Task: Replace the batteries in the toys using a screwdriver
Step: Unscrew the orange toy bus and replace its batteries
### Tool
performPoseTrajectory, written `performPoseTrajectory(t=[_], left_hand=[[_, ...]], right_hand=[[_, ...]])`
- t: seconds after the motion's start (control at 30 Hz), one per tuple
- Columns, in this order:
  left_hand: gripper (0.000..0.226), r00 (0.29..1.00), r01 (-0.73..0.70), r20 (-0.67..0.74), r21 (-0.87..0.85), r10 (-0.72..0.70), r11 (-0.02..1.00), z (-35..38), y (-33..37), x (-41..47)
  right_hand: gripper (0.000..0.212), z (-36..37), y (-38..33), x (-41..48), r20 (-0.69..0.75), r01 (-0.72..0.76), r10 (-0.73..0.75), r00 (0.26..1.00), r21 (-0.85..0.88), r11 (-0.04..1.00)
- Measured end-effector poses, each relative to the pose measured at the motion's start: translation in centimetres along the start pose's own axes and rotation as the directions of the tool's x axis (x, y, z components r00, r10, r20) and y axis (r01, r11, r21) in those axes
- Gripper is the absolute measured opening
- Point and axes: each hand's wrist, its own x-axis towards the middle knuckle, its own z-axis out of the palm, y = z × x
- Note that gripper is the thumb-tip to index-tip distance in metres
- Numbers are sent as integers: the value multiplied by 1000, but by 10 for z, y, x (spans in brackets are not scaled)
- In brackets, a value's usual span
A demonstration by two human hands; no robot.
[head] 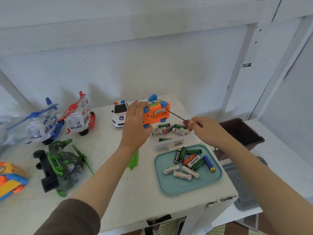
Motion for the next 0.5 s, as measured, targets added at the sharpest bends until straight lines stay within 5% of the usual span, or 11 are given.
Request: performPoseTrajectory(t=[0.37,0.5], left_hand=[[60,993,117,-5,-80,-118,990,-5,5,2],[60,993,119,13,-101,-118,988,-9,6,3]], right_hand=[[41,12,-3,8,-107,27,-17,994,87,996],[42,16,-3,9,-58,-43,64,996,306,951]])
